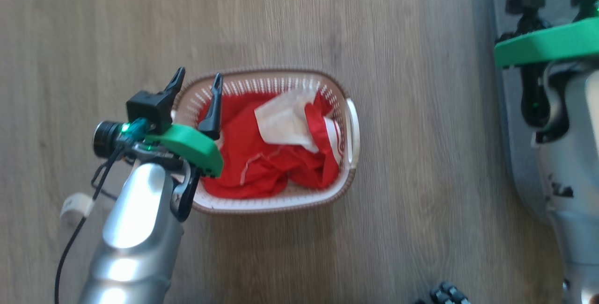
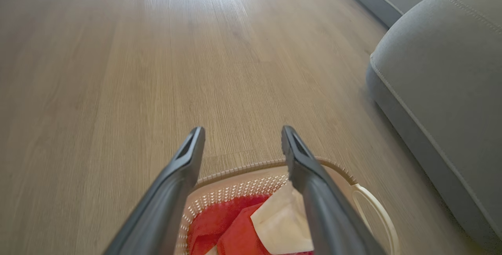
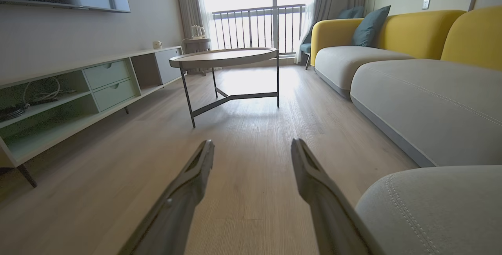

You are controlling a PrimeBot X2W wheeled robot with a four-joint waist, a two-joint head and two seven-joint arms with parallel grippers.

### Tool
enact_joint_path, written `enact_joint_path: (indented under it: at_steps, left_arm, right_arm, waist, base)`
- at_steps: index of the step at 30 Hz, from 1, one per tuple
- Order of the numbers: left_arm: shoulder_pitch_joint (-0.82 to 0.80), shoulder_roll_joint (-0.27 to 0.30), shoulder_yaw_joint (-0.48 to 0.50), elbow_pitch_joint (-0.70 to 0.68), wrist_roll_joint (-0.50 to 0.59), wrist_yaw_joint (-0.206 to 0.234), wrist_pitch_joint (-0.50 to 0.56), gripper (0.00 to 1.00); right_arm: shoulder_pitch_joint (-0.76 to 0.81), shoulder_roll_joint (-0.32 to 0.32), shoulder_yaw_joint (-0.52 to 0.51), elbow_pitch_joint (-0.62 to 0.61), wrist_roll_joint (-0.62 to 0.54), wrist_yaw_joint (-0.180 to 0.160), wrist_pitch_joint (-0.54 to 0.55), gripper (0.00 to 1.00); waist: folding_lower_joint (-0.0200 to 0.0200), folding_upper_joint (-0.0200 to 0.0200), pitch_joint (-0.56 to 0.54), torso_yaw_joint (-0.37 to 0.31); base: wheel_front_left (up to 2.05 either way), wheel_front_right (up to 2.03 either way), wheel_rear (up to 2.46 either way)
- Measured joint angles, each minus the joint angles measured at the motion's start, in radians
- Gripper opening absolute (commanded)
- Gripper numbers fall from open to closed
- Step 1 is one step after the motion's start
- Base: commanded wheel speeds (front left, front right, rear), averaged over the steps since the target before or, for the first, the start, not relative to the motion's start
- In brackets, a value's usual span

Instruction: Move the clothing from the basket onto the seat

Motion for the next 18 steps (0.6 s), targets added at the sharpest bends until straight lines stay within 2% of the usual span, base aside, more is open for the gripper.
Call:
enact_joint_path:
  at_steps: [10,18]
  left_arm:
    - [-0.161,-0.003,-0.124,0.123,0.012,-0.010,0.000,1.00]
    - [-0.260,-0.002,-0.272,0.263,0.029,-0.011,-0.004,1.00]
  right_arm:
    - [-0.101,-0.003,0.014,-0.028,0.000,0.000,0.000,1.00]
    - [-0.117,0.015,0.015,-0.035,0.000,0.000,0.000,1.00]
  waist:
    - [0.0000,0.0000,0.227,-0.039]
    - [-0.0001,0.0000,0.344,-0.091]
  base:
    - [0.00,0.00,0.00]
    - [0.00,0.00,0.00]
